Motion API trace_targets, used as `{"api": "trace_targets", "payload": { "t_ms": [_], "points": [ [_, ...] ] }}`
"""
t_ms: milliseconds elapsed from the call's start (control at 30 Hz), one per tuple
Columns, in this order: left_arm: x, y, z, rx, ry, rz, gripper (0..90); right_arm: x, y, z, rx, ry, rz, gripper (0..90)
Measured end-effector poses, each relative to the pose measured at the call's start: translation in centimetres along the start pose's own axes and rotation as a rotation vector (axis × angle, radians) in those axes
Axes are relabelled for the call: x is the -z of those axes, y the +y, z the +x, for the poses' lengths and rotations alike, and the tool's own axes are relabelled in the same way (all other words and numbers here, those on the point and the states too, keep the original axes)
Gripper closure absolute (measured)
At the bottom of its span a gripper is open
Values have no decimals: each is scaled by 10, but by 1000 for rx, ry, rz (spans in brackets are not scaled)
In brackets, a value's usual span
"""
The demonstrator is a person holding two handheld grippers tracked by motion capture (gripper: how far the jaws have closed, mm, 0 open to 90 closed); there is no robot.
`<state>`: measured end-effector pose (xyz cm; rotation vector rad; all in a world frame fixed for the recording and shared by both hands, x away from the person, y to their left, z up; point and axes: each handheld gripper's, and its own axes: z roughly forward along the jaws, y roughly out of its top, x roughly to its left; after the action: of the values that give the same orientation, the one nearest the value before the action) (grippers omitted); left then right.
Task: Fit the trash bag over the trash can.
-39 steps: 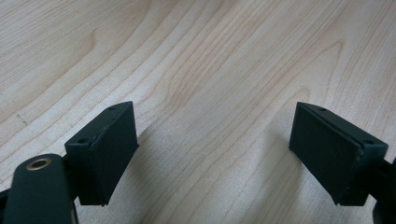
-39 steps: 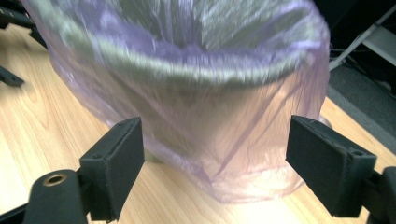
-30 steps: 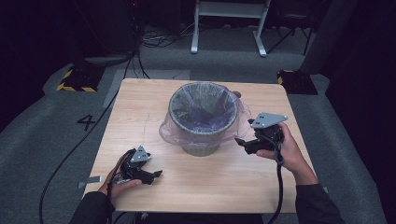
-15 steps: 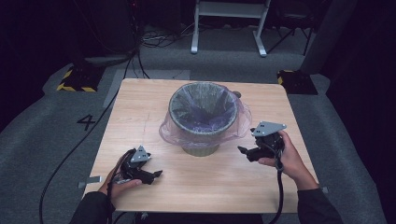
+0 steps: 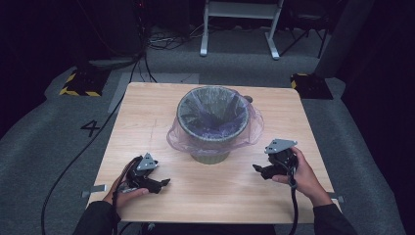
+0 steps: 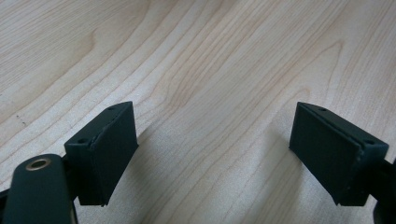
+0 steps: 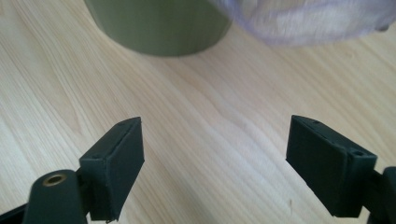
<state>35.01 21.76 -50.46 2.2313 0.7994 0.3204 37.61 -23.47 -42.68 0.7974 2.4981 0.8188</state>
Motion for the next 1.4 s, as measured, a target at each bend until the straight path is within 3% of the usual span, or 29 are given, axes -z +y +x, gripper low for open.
{"api": "trace_targets", "payload": {
  "t_ms": [333,900,1167,1200,1300,1400],
  "points": [
    [0,0,0,-1,-1,0,146,-7,-24,0,-28,-14,31,198],
    [0,0,0,-3,-1,0,147,-13,-82,-2,-144,-8,35,195],
    [0,0,0,-3,-2,0,147,-9,-102,-7,-222,4,-41,175],
    [0,0,0,-3,-1,0,146,-7,-109,-9,-256,6,-65,171],
    [0,0,0,-3,-1,0,147,-4,-119,-10,-270,-11,-108,170],
    [0,0,0,-3,-2,0,146,-2,-122,-10,-279,-25,-114,166]
  ]
}}
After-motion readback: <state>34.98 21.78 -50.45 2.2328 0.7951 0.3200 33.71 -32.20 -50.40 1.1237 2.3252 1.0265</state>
